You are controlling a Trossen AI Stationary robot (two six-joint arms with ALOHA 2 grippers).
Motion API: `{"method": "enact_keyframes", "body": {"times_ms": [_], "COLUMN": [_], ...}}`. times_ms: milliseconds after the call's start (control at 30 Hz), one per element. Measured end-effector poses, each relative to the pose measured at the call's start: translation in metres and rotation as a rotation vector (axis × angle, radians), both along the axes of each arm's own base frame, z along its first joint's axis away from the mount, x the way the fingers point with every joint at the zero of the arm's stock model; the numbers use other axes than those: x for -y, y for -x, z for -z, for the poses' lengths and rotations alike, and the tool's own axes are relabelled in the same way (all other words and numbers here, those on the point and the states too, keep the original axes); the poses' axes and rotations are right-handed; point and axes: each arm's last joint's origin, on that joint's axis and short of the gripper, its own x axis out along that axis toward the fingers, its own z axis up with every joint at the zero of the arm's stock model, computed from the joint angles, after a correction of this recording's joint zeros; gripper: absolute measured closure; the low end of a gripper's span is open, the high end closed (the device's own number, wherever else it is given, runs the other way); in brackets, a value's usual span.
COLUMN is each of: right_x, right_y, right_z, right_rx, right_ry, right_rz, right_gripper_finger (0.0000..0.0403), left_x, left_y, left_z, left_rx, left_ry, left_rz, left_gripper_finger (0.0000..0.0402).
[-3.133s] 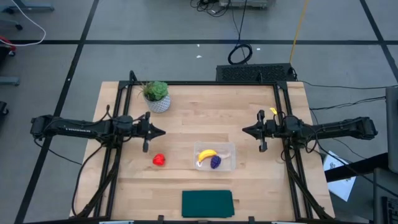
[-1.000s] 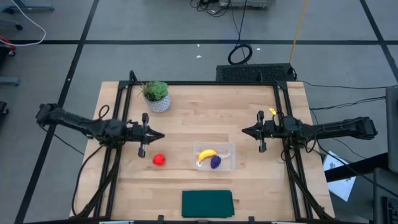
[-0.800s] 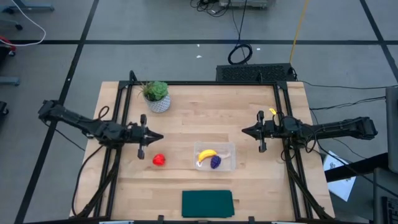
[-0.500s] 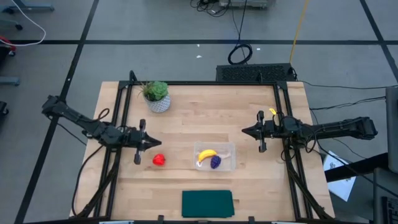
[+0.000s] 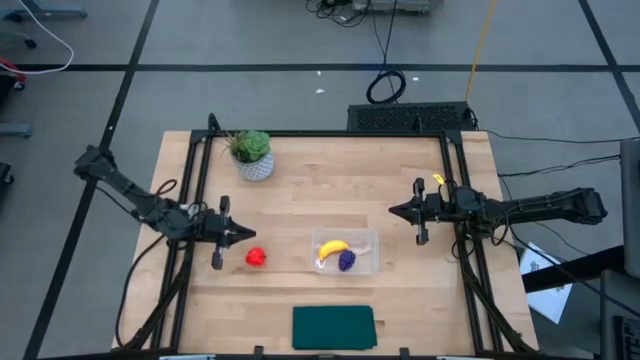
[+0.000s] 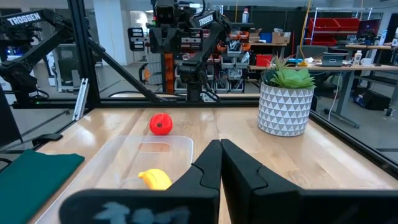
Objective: Pick and placing Produce into tupperware
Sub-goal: Put the apple into the transparent bin
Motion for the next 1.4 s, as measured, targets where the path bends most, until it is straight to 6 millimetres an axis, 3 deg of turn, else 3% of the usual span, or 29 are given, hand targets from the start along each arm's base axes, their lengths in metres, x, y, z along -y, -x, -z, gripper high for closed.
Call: {"method": "enact_keyframes", "body": {"times_ms": [233, 667, 1033, 1233, 1400], "right_x": [0.0, 0.0, 0.0, 0.0, 0.0], "right_y": [0.0, 0.0, 0.0, 0.0, 0.0], "right_z": [0.0, 0.0, 0.001, 0.001, 0.001], "right_rx": [0.0, -0.001, -0.009, -0.008, -0.013], "right_ry": [0.0, -0.003, -0.004, -0.004, -0.004], "right_rz": [0.0, 0.0, 0.0, 0.0, 0.0], "right_gripper_finger": [0.0403, 0.0403, 0.0403, 0.0403, 0.0403], "left_x": [0.003, 0.009, 0.014, 0.014, 0.015], "left_y": [0.003, 0.006, 0.006, 0.006, 0.005], "left_z": [0.002, 0.003, -0.002, -0.002, -0.017], "left_rx": [-0.014, -0.011, 0.035, 0.025, -0.065], "left_ry": [0.016, -0.001, -0.03, -0.002, 0.033], "left_rz": [-0.048, -0.035, 0.003, -0.002, -0.024], "left_gripper_finger": [0.0365, 0.0257, 0.0201, 0.019, 0.019]}}
